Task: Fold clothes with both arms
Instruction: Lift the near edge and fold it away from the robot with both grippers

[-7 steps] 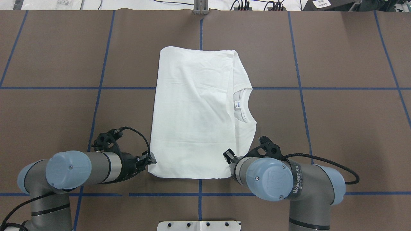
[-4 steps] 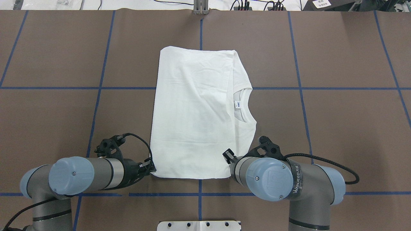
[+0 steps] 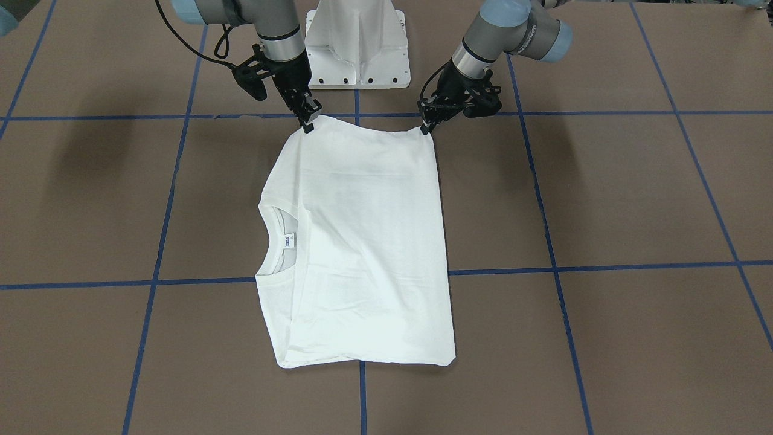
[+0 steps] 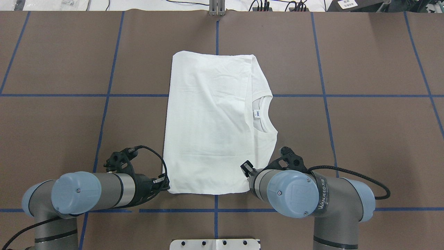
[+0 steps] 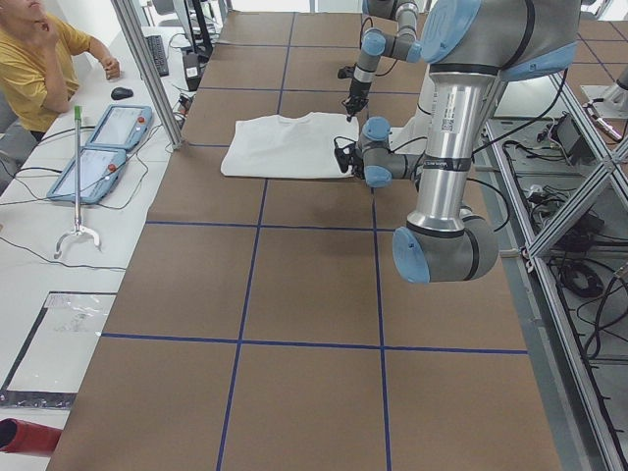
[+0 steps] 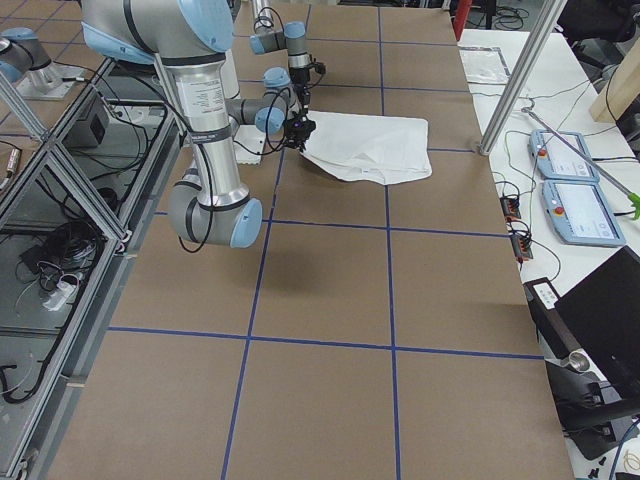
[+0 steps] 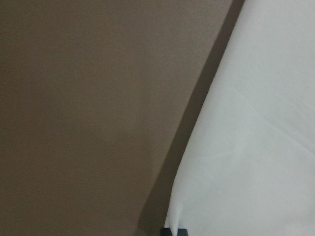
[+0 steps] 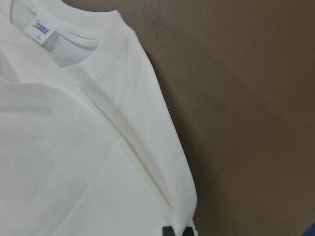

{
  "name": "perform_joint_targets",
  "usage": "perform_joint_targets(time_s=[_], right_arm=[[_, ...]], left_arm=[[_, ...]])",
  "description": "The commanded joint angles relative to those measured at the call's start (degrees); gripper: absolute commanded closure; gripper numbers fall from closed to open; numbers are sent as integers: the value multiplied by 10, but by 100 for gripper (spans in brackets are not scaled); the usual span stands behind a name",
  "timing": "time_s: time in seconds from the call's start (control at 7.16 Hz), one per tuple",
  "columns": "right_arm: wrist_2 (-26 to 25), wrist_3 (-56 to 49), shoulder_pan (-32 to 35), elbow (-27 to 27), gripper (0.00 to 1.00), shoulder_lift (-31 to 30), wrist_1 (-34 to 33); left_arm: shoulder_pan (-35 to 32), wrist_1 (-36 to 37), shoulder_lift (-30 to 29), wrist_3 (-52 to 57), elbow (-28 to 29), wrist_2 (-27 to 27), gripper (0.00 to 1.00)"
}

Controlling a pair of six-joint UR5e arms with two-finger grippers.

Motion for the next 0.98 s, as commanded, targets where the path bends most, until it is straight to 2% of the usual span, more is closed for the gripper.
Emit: perform_joint_targets(time_s=[0.0, 0.28, 0.56, 0.7, 0.84], right_arm=[[-1, 1, 0, 16, 100, -12, -6], [-4, 8, -27, 97, 100, -30, -56], [-2, 8, -26, 188, 100, -30, -117], [2, 8, -3, 229, 100, -23, -133], [23, 4, 21, 223, 100, -9, -132]], left_arm=[[3, 0, 5, -1, -44, 0, 100], [40, 7, 48, -55, -157, 1, 100], [33, 57, 48, -70, -256, 0, 100], [31, 120, 37, -70, -301, -1, 100], [0, 176, -8, -62, -300, -3, 100]])
